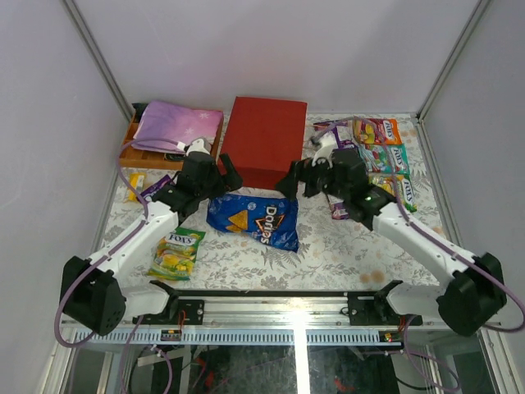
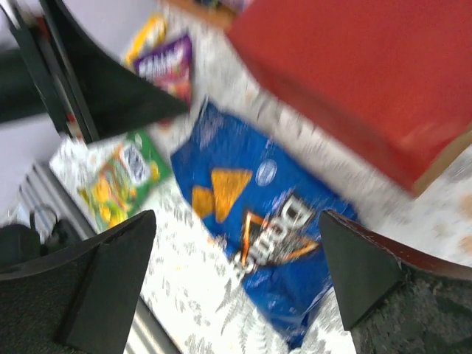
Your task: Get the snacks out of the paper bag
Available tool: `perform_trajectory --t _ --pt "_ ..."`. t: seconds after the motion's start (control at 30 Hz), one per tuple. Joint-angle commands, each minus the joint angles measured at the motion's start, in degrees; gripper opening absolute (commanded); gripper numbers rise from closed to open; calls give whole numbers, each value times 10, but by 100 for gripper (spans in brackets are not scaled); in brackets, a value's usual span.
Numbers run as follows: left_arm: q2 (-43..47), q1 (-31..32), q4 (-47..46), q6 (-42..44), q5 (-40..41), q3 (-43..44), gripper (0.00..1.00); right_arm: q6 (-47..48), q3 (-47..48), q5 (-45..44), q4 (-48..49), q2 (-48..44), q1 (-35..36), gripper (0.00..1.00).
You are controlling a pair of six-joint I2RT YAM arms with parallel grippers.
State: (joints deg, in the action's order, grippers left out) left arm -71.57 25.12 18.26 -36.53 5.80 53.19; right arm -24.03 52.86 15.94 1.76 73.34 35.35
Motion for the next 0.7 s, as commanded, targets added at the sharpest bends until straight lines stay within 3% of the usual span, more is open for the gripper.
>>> perform_trajectory --t 0.0,0.27,0.43,0.67 --pt "7 0 19 18 4 5 91 19 45 -37 -24 -23 -71 99" --pt "20 0 33 30 5 1 92 -14 115 -29 6 78 -199 99" --pt "22 0 37 33 -4 2 92 -86 195 64 51 205 -303 96" --pt "31 0 47 39 1 -3 93 -138 306 116 96 351 -325 95"
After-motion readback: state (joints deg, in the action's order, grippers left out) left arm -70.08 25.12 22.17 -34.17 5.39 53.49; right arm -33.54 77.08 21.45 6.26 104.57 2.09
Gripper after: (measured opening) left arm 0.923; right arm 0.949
